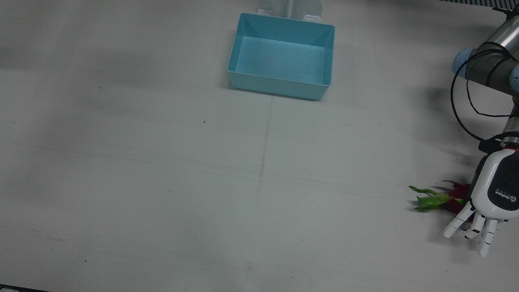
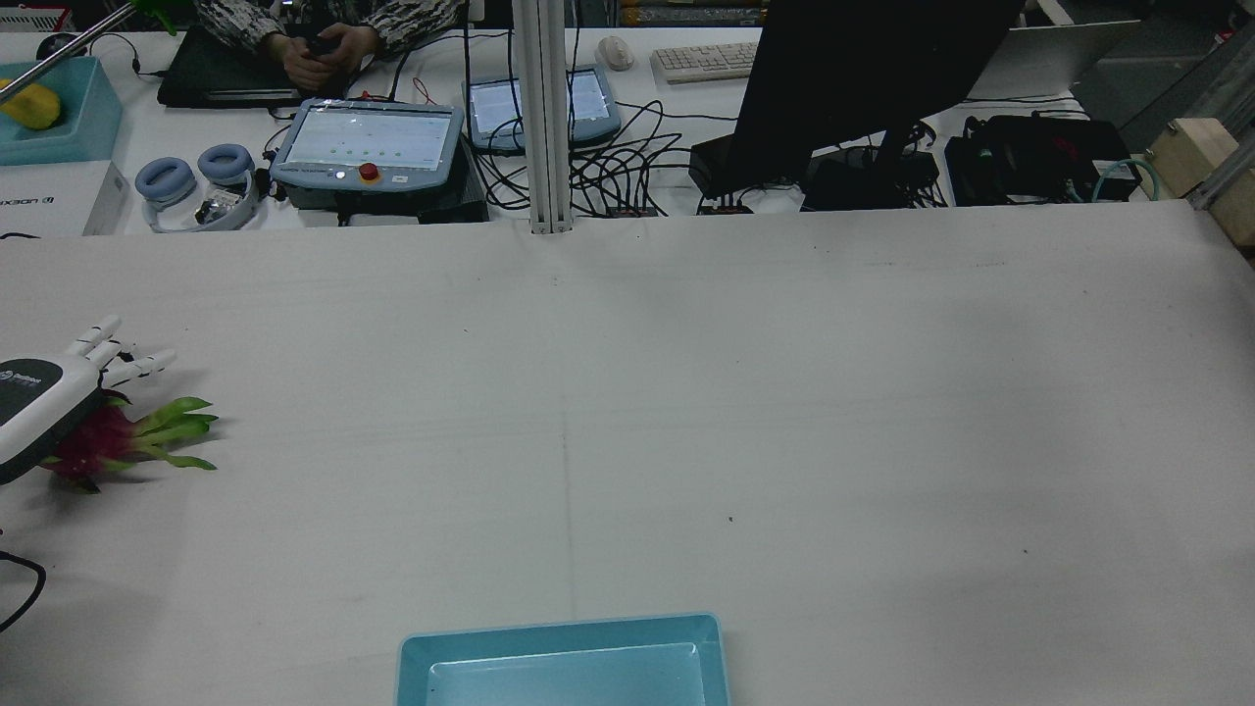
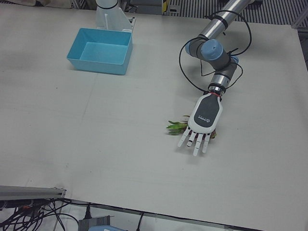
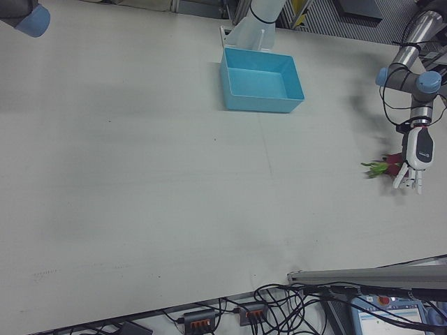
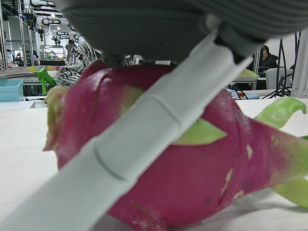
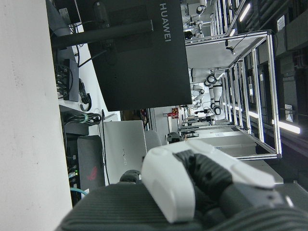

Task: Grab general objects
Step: 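Close the left hand's fingers around the dragon fruit and lift it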

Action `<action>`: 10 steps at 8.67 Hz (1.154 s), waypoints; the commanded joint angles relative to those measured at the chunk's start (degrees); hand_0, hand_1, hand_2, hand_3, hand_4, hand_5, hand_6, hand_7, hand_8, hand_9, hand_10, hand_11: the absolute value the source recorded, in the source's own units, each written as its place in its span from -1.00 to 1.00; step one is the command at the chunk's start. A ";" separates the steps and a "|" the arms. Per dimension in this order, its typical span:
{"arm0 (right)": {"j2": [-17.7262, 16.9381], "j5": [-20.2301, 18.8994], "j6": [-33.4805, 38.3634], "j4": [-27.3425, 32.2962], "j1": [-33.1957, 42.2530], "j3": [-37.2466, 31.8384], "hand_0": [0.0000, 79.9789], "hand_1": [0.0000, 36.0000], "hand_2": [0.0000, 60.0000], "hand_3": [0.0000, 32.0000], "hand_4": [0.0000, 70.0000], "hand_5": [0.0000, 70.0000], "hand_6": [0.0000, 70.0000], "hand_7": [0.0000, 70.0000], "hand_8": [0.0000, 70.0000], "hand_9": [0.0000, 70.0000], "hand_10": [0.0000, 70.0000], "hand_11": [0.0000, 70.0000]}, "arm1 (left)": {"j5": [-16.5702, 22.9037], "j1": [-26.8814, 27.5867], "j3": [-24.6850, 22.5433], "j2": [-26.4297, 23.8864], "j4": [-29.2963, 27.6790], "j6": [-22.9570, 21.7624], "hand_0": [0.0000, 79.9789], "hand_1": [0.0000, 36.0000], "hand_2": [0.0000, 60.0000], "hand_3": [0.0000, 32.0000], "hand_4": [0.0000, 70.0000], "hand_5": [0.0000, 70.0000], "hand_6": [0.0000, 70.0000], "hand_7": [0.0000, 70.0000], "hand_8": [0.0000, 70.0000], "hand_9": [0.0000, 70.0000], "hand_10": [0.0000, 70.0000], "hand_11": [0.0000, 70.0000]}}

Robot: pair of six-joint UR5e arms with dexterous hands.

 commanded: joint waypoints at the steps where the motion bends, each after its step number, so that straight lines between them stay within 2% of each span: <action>1: 0.00 0.00 0.00 0.00 0.00 0.00 -1.00 -1.00 -1.00 -1.00 -1.00 -1.00 -1.00 -1.00 -1.00 -1.00 -1.00 -1.00 | 0.09 0.02 1.72 -2.18 1.79 -0.06 1.00 1.00 1.00 -1.00 -0.40 1.00 -0.79 1.00 -0.99 -0.59 -1.00 -1.00; 2: 0.00 0.00 0.00 0.00 0.00 0.00 -1.00 -1.00 -1.00 -1.00 -1.00 -1.00 -1.00 -1.00 -1.00 -1.00 -1.00 -1.00 | 0.00 0.02 1.55 -2.18 1.79 -0.15 1.00 1.00 1.00 -1.00 -0.28 1.00 -0.60 1.00 -0.95 -0.51 -1.00 -1.00; 3: 0.00 0.00 0.00 0.00 0.00 0.00 -1.00 -1.00 -1.00 -1.00 -1.00 -1.00 -1.00 -1.00 -1.00 -1.00 -1.00 -1.00 | 0.00 0.02 1.29 -2.18 1.62 -0.15 1.00 1.00 1.00 -1.00 -0.13 1.00 -0.26 1.00 -0.88 -0.47 -0.75 -0.50; 4: 0.00 0.00 0.00 0.00 0.00 0.00 -1.00 -1.00 -1.00 -1.00 -1.00 -1.00 -1.00 -1.00 -1.00 -1.00 -1.00 -1.00 | 0.00 0.02 1.29 -2.18 1.27 -0.15 1.00 1.00 1.00 -1.00 -0.03 1.00 0.21 1.00 -0.79 -0.47 -0.11 0.39; 5: 0.00 0.00 0.00 0.00 0.00 0.00 -1.00 -1.00 -1.00 -1.00 -1.00 -1.00 -1.00 -1.00 -1.00 -1.00 -1.00 -1.00 | 0.00 0.02 1.29 -2.18 0.92 -0.15 1.00 1.00 1.00 -1.00 0.11 1.00 0.74 1.00 -0.48 -0.35 0.75 1.00; 6: 0.00 0.00 0.00 0.00 0.00 0.00 -1.00 -1.00 -1.00 -1.00 -1.00 -1.00 -1.00 -1.00 -1.00 -1.00 -1.00 -1.00 | -0.09 0.02 1.37 -2.18 0.65 -0.15 1.00 1.00 1.00 -1.00 0.31 1.00 1.00 1.00 0.27 0.49 1.00 1.00; 7: 0.00 0.09 0.00 0.00 0.00 0.00 -1.00 -1.00 -1.00 -1.00 -1.00 -1.00 -1.00 -1.00 -1.00 -1.00 -1.00 -1.00 | 0.00 0.02 1.37 -2.18 0.39 -0.15 1.00 1.00 1.00 -1.00 0.54 1.00 1.00 1.00 0.93 1.00 1.00 1.00; 8: 0.00 0.00 0.00 0.00 0.00 0.00 -1.00 -1.00 -1.00 -1.00 -1.00 -1.00 -1.00 -1.00 -1.00 -1.00 -1.00 -1.00 | 0.00 0.02 1.20 -2.18 0.21 -0.15 1.00 1.00 1.00 -1.00 0.71 1.00 1.00 1.00 1.00 1.00 1.00 1.00; 10: 0.00 0.00 0.00 0.00 0.00 0.00 -1.00 -1.00 -1.00 -1.00 -1.00 -1.00 -1.00 -1.00 -1.00 -1.00 -1.00 -1.00 | 0.00 0.02 1.02 -2.10 -0.49 -0.15 1.00 1.00 1.00 -1.00 0.82 1.00 1.00 1.00 1.00 1.00 1.00 1.00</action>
